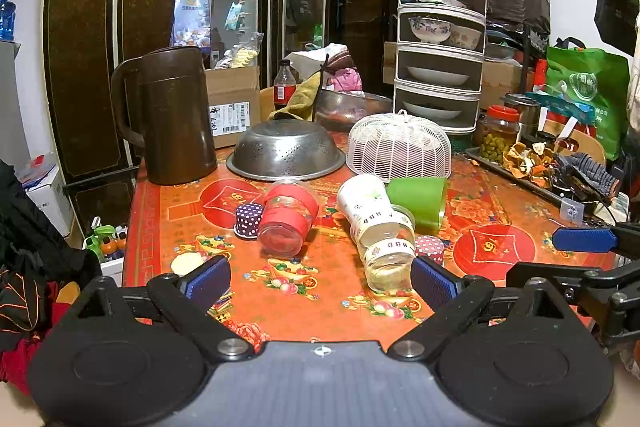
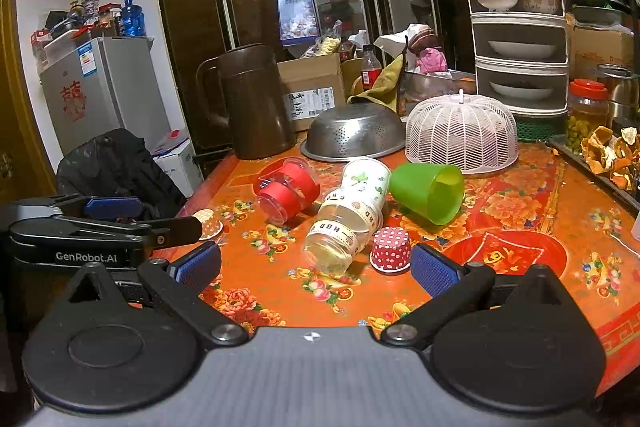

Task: Flip cup upright

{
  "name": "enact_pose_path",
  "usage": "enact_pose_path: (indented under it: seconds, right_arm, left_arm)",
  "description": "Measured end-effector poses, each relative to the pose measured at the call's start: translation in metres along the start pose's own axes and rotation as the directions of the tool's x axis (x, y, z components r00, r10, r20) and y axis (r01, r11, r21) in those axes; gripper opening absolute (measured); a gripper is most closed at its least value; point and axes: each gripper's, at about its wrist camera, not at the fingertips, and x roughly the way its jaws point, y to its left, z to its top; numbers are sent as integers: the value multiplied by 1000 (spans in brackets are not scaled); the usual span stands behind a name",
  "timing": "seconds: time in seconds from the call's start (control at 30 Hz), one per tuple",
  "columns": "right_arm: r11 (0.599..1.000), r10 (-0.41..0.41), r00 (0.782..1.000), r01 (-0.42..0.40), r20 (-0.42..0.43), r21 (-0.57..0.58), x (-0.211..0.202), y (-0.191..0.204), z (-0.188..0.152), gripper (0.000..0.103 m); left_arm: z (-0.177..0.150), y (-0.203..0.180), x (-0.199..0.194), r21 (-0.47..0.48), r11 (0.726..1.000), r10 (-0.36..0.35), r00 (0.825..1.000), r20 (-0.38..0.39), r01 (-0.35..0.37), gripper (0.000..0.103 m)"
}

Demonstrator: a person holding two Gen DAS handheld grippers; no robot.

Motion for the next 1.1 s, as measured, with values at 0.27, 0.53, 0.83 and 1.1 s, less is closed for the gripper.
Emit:
enact_pose_path:
  seconds: [0.27,0.53,0.83,1.1]
  right_arm:
    - [1000,5,1000,-5,3,15,-1,-4,1,102]
    - [1000,8,1000,-8,-1,30,-3,-6,3,102]
    - [999,21,1000,-21,-3,42,-3,-8,4,102]
    - [998,29,1000,-29,-5,50,-2,-9,4,102]
  left_arm:
    - [0,0,-2,3,1000,0,1000,4,0,98]
    - [2,-2,-3,0,1000,3,1000,2,-3,98]
    - [5,-1,-4,1,1000,-2,1000,4,2,98]
    - [5,-1,-2,0,1000,-1,1000,5,1,98]
